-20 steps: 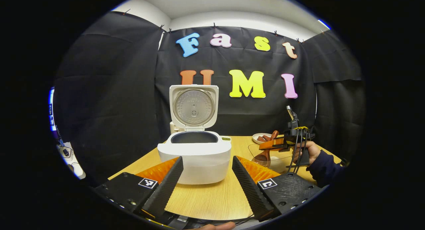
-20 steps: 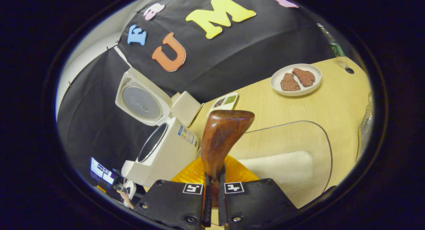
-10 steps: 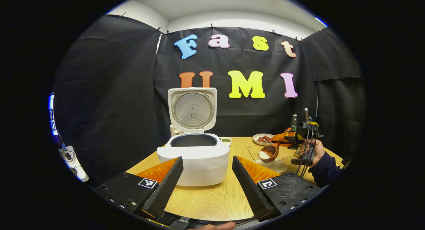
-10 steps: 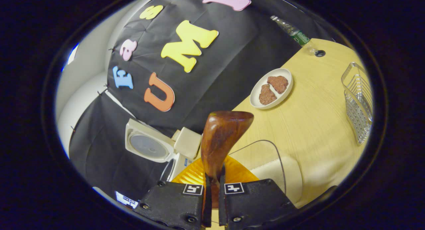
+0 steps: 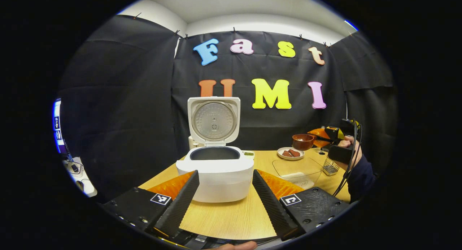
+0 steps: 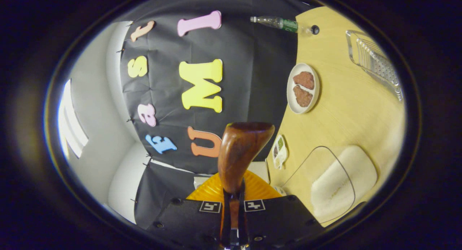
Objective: Close the left gripper, press the button to open the rice cooker; take a wooden spoon from the chopstick holder with the right hand, scoop a spoonful of rice and pour it into the rice cooker, then put the wooden spoon back into the chopstick holder.
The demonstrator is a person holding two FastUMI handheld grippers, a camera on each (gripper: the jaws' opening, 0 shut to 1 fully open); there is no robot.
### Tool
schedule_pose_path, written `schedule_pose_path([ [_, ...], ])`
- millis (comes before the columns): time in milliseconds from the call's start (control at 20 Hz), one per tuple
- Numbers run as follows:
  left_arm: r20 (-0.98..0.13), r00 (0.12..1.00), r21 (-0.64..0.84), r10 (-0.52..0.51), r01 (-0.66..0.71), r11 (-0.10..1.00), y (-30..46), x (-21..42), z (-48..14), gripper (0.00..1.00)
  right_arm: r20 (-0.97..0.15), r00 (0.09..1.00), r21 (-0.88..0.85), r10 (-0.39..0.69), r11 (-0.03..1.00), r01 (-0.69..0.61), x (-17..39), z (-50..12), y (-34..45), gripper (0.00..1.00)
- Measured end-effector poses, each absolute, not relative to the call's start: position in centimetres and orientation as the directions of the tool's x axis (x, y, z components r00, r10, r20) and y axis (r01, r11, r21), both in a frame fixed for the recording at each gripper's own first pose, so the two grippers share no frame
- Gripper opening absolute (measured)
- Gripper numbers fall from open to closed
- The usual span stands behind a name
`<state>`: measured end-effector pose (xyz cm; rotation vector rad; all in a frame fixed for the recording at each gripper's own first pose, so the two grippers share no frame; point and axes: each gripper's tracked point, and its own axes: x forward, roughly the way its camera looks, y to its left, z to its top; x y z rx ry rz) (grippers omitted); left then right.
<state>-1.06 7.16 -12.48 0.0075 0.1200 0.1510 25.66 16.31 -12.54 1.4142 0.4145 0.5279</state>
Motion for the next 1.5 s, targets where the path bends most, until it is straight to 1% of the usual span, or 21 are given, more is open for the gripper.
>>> schedule_pose_path([
  [300,-0.109,0.984,-0.038,0.143,-0.148,0.988,8.6,-2.0,-12.3,0.94,0.031,0.792,0.977,0.61,0.15,-0.154,26.3,-8.3,22.0,0.1],
  [500,-0.116,0.985,-0.033,0.128,-0.133,0.991,8.6,-2.8,-12.4,0.94,-0.005,0.781,0.943,0.624,0.263,-0.205,27.6,-6.6,27.5,0.1],
  [600,-0.112,0.986,-0.02,0.123,-0.126,0.992,8.8,-3.3,-12.5,0.94,-0.016,0.77,0.926,0.637,0.301,-0.229,28.1,-5.9,30.5,0.1],
  [750,-0.136,0.984,-0.049,0.112,-0.12,0.992,9.1,-4.1,-13.2,0.94,-0.059,0.766,0.89,0.641,0.381,-0.249,29.0,-5.8,34.5,0.1],
  [850,-0.144,0.983,-0.058,0.116,-0.126,0.99,9.4,-4.5,-13.1,0.94,-0.099,0.774,0.846,0.625,0.462,-0.265,30.0,-6.1,36.5,0.1],
  [900,-0.146,0.982,-0.064,0.121,-0.132,0.989,9.6,-4.7,-13.0,0.94,-0.11,0.779,0.822,0.618,0.497,-0.278,30.4,-6.2,37.3,0.12],
  [950,-0.146,0.981,-0.068,0.128,-0.139,0.988,10.0,-5.0,-12.8,0.94,-0.118,0.784,0.799,0.61,0.527,-0.29,30.7,-6.3,38.3,0.1],
  [1150,-0.13,0.98,-0.078,0.15,-0.161,0.984,10.7,-5.5,-12.4,0.94,-0.134,0.801,0.677,0.584,0.644,-0.356,31.0,-6.8,41.2,0.1],
  [1500,-0.144,0.975,-0.09,0.171,-0.185,0.979,11.4,-6.1,-13.1,0.94,-0.147,0.792,0.43,0.593,0.759,-0.489,30.3,-8.2,47.3,0.1],
])
